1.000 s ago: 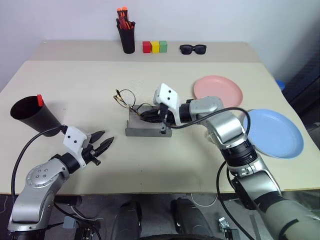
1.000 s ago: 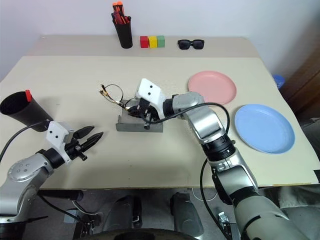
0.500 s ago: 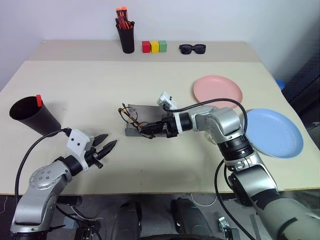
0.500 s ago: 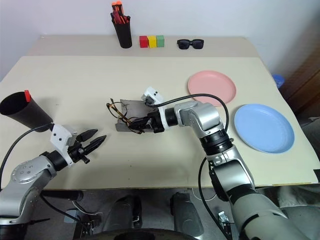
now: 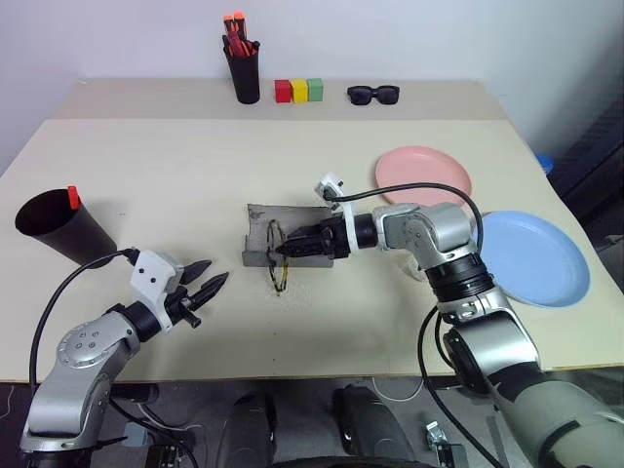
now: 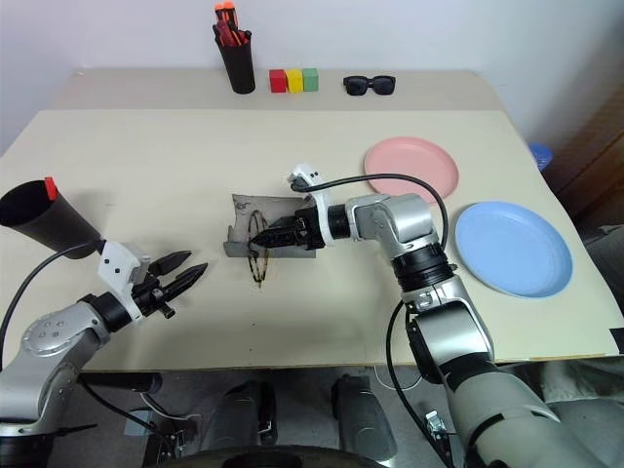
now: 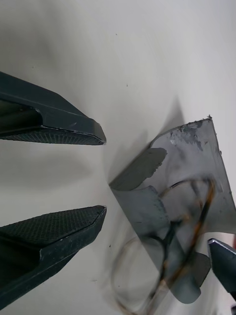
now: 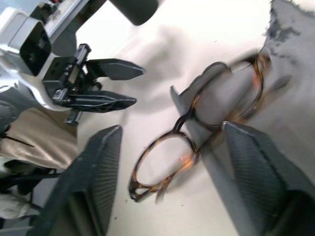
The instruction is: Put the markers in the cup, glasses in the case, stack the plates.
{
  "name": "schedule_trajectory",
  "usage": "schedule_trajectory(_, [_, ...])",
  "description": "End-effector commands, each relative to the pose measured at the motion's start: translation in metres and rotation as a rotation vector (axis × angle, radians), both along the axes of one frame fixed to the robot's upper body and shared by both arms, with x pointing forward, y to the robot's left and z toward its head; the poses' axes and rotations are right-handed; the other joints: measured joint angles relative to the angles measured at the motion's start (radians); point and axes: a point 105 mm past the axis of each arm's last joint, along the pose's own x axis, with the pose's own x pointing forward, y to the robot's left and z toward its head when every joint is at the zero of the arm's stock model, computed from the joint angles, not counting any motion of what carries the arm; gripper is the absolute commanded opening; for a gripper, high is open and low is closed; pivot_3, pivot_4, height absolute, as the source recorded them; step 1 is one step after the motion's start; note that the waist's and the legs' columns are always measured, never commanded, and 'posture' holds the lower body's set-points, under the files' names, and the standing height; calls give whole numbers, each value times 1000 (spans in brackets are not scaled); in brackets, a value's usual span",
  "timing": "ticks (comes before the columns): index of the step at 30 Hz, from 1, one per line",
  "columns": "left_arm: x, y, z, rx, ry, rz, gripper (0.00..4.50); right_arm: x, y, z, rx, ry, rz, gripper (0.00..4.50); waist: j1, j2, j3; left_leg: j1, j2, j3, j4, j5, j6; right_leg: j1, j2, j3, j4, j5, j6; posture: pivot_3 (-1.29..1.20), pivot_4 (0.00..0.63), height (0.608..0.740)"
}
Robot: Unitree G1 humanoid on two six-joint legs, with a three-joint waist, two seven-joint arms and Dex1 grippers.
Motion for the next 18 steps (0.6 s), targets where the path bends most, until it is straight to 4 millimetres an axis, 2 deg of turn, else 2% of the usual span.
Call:
schedule_trajectory(1, [0, 0, 8, -1, -27, -8, 1950, 7, -6, 21, -56, -230, -25, 3017, 0, 0, 0, 0, 0, 0, 0, 0, 0, 0, 0, 0, 0, 0, 0, 0, 150, 722])
schedule_trajectory(6, [-1, -1, 7, -4, -24, -10, 1950, 12, -16, 39, -107, -419, -97, 3017, 0, 0, 0, 0, 0, 0, 0, 0, 0, 0, 0, 0, 0, 0, 0, 0, 150, 722])
schedule_trajectory(9, [-1, 0, 6, -4, -21, -8, 1950, -1, -16, 44, -183, -618, -62, 3017, 1, 0, 0, 0, 0, 0, -1, 0, 0, -1, 0, 0, 0, 0, 0, 0, 150, 722])
schedule_trajectory(13, [0, 1, 5, -3, -20, -7, 1950, -20, -17, 31, -311, -832, 42, 3017, 1, 0, 0, -1, 0, 0, -1, 0, 0, -1, 0, 0, -1, 0, 0, 0, 150, 722])
schedule_trajectory(16, [0, 0, 6, -3, -19, -12, 1950, -33, -16, 21, -359, -917, 114, 3017, 1, 0, 0, 0, 0, 0, -1, 0, 0, -1, -1, 0, -1, 0, -1, 0, 150, 722])
schedule_trajectory(18, [1, -1, 5, -3, -17, -18, 1950, -42, -14, 17, -401, -1103, 199, 3017, 1, 0, 0, 0, 0, 0, -1, 0, 0, -1, -1, 1, -1, 0, -1, 0, 150, 722])
